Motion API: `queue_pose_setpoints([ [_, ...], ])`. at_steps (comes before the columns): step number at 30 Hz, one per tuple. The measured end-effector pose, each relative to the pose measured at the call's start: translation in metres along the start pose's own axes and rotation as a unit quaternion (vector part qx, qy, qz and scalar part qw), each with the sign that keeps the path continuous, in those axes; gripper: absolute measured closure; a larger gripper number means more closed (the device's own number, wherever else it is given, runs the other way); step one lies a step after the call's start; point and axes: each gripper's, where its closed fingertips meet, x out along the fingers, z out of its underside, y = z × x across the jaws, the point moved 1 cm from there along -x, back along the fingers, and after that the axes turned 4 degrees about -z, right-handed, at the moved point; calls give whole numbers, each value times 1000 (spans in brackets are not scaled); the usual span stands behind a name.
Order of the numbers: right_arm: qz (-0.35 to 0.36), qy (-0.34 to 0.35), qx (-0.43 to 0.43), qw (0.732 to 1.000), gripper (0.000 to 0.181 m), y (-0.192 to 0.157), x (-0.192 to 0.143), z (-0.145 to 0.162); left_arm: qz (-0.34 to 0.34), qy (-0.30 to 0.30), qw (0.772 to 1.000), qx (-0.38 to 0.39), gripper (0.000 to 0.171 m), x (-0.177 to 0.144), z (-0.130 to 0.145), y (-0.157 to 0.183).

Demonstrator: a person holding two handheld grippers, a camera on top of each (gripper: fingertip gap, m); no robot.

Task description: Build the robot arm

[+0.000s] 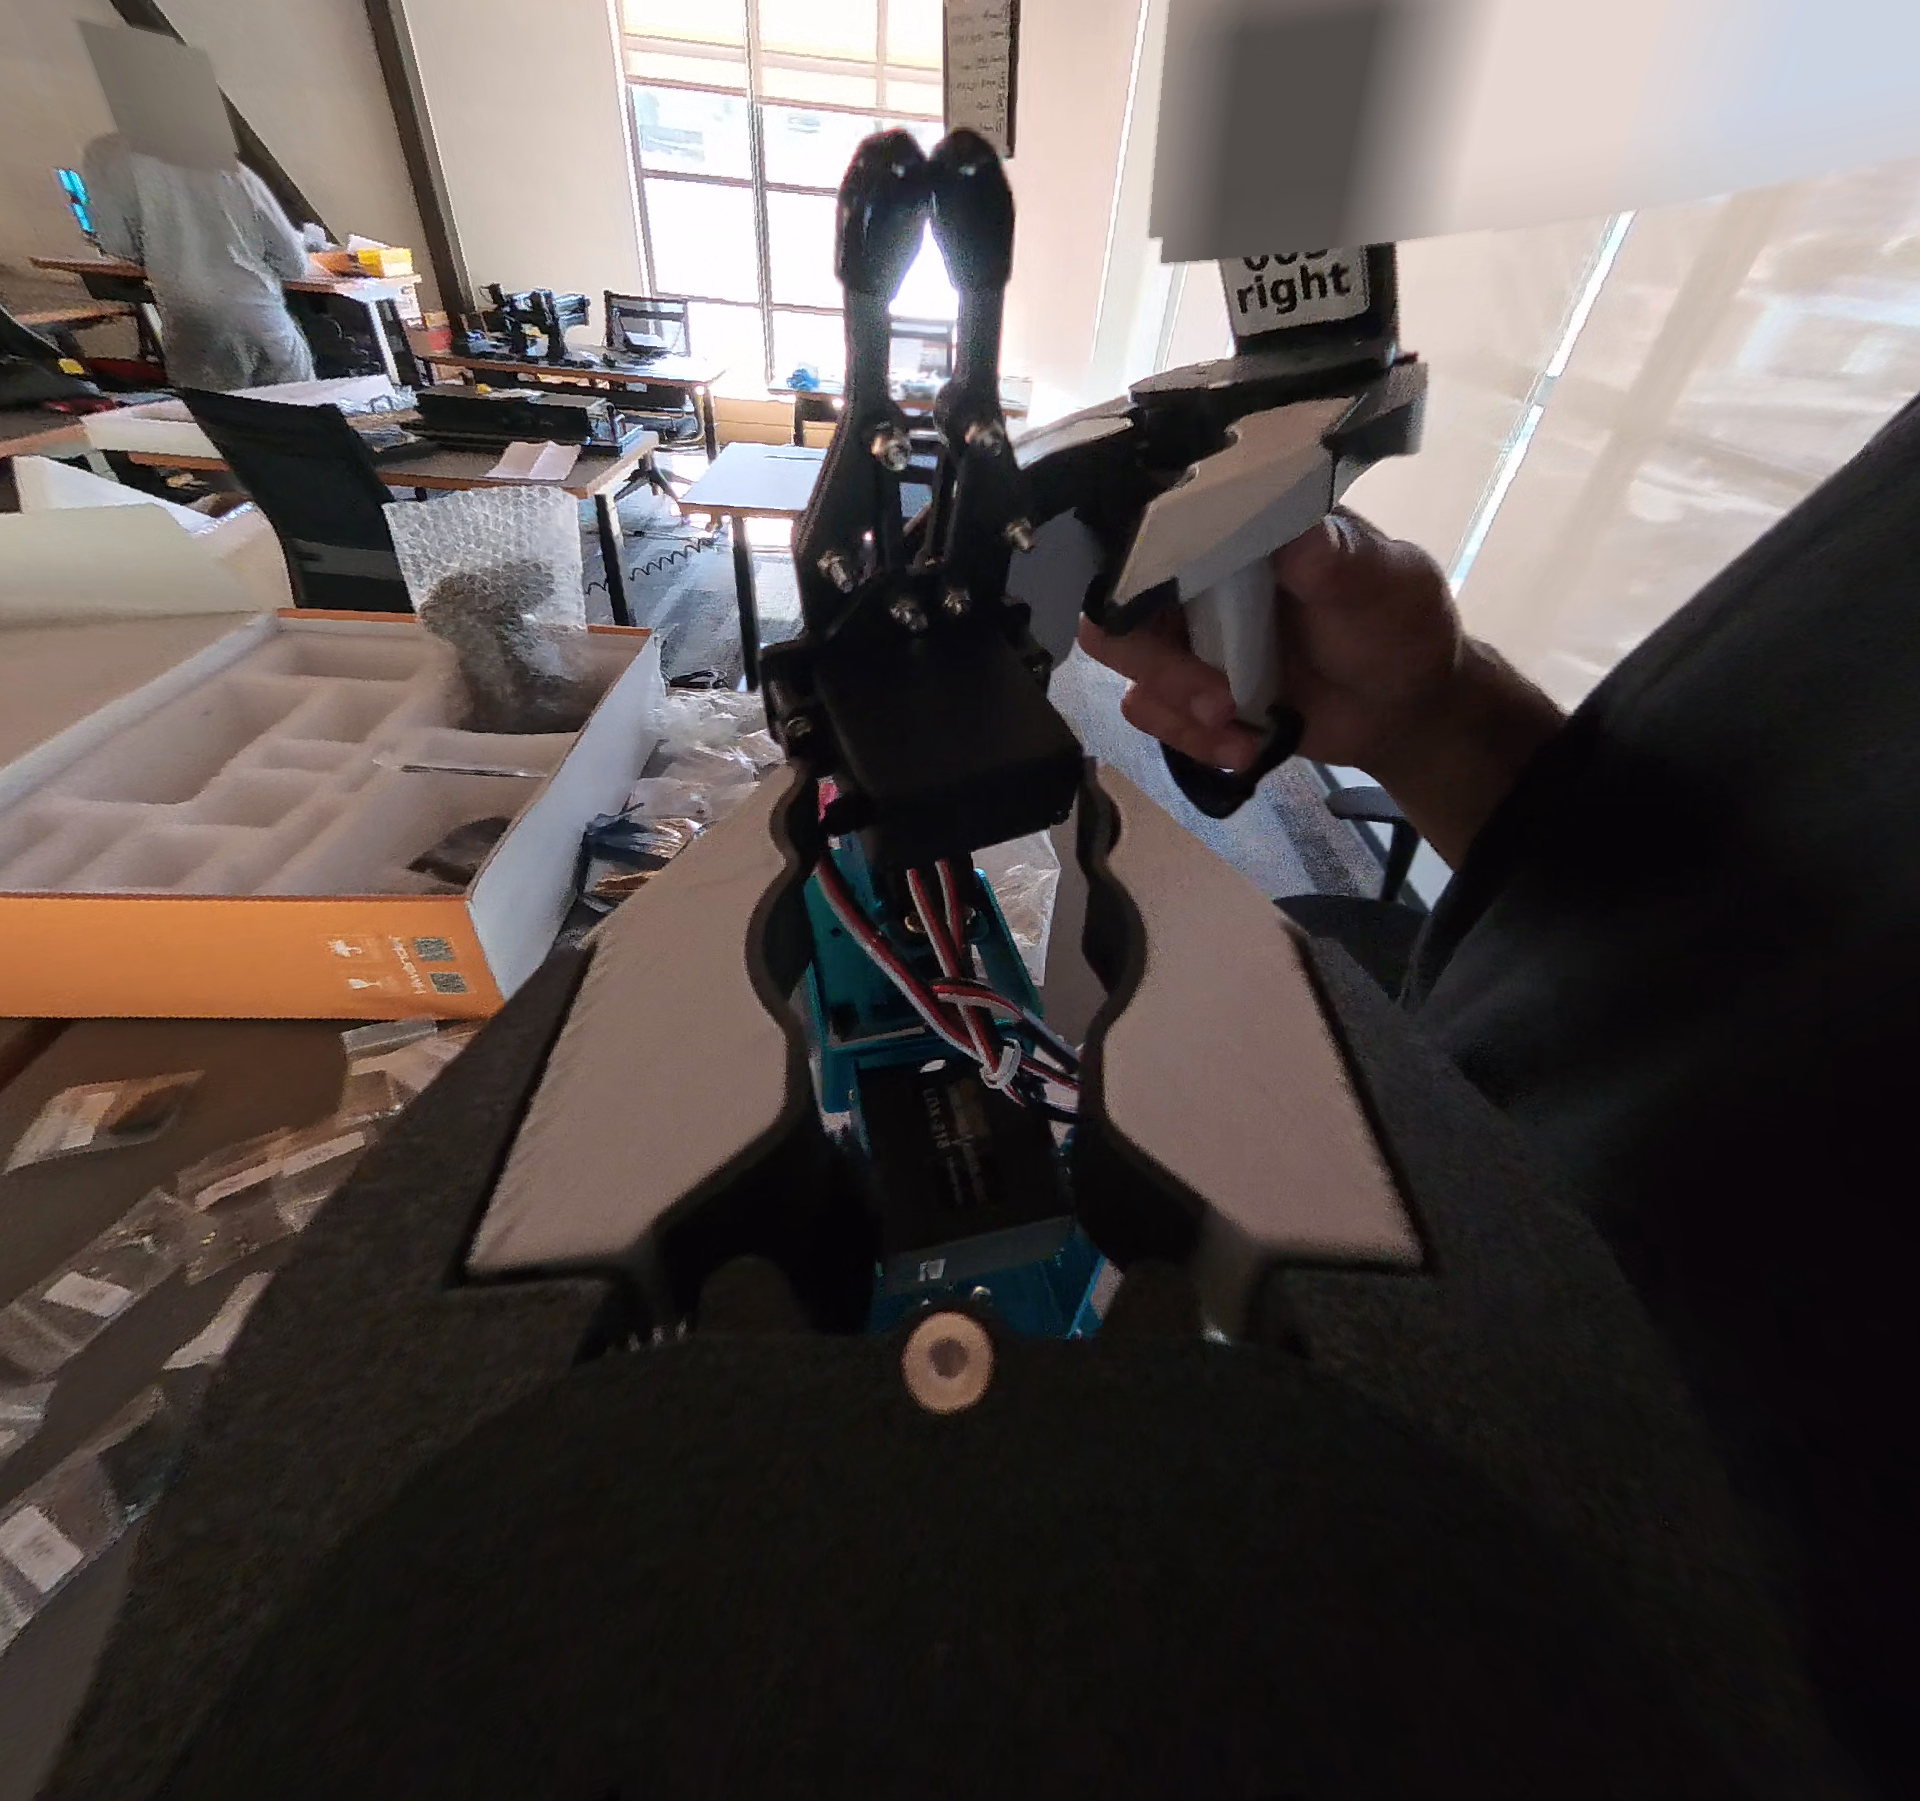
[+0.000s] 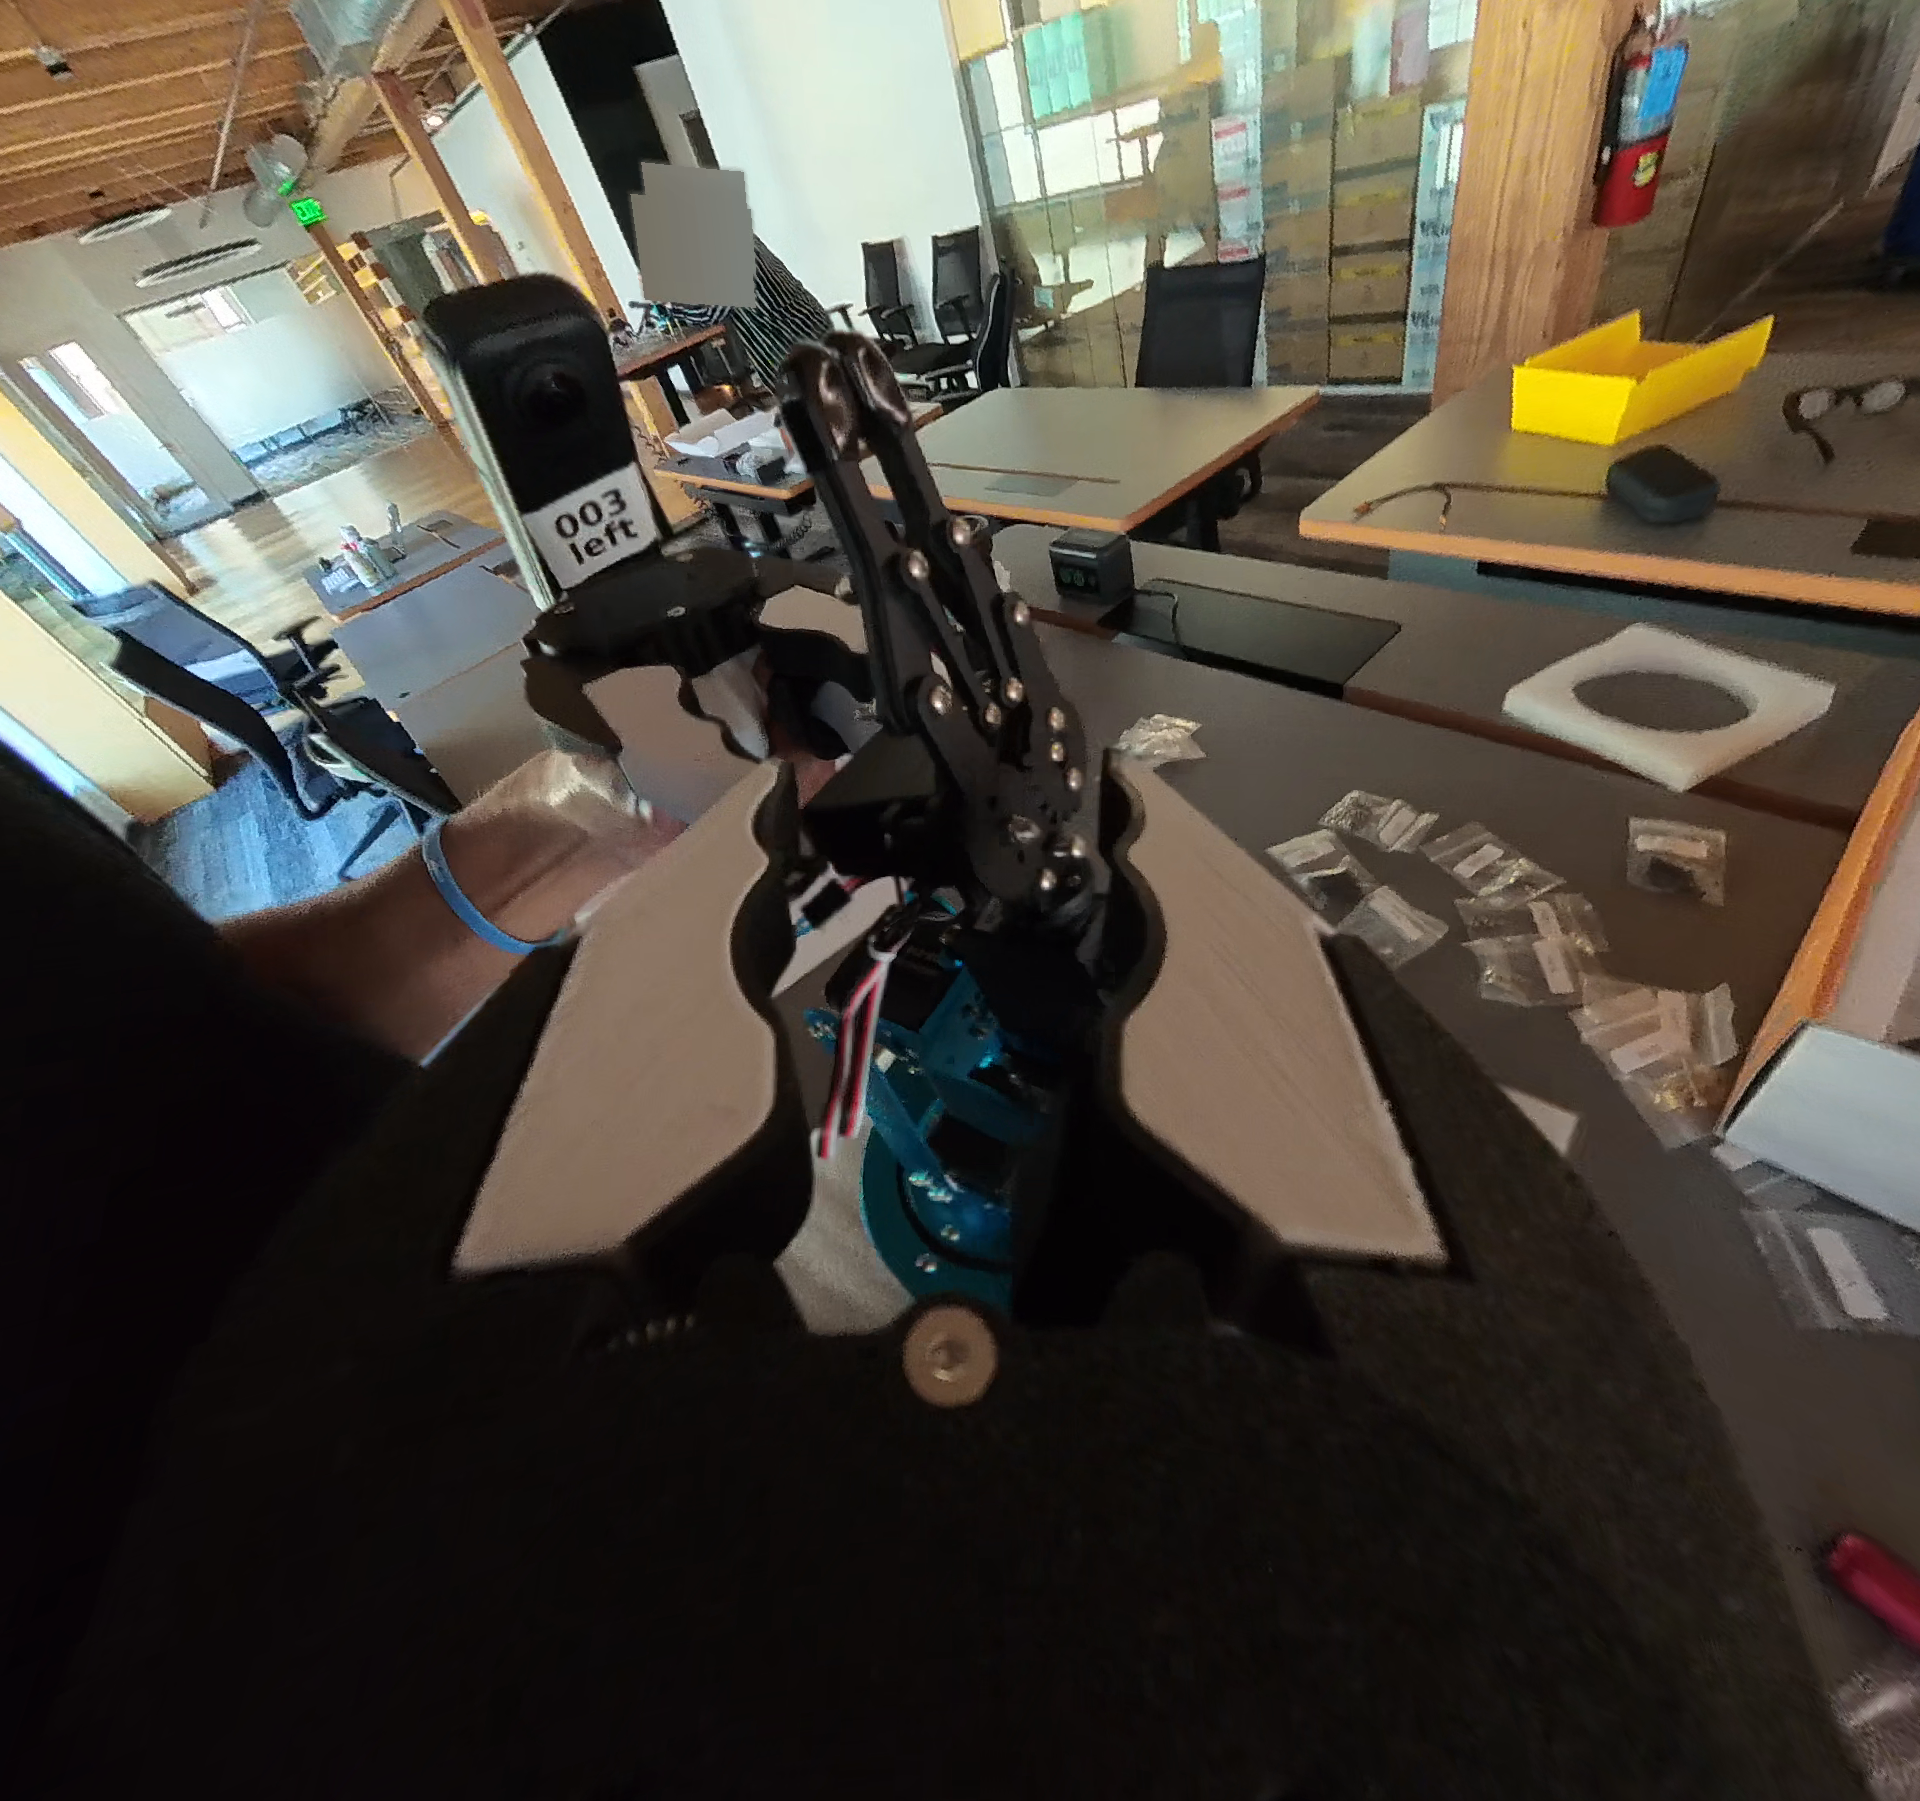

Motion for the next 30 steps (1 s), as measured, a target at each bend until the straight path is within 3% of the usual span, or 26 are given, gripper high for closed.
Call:
queue_pose_setpoints([
  [5,0,2,-65,998,120,11,-13,22,-10,-2,1000,1,124,0,0,1],
  [12,-35,16,-109,993,120,2,5,33,-16,-6,1000,4,124,3,-1,2],
  [16,-29,9,-111,993,123,2,2,34,-12,-6,1000,8,124,4,-2,3],
  [24,-47,-13,-116,992,110,-2,2,37,-12,-3,1000,13,125,7,-4,1],
  [30,-53,-14,-127,990,121,-1,1,37,-6,-5,1000,30,125,8,-2,3],
])
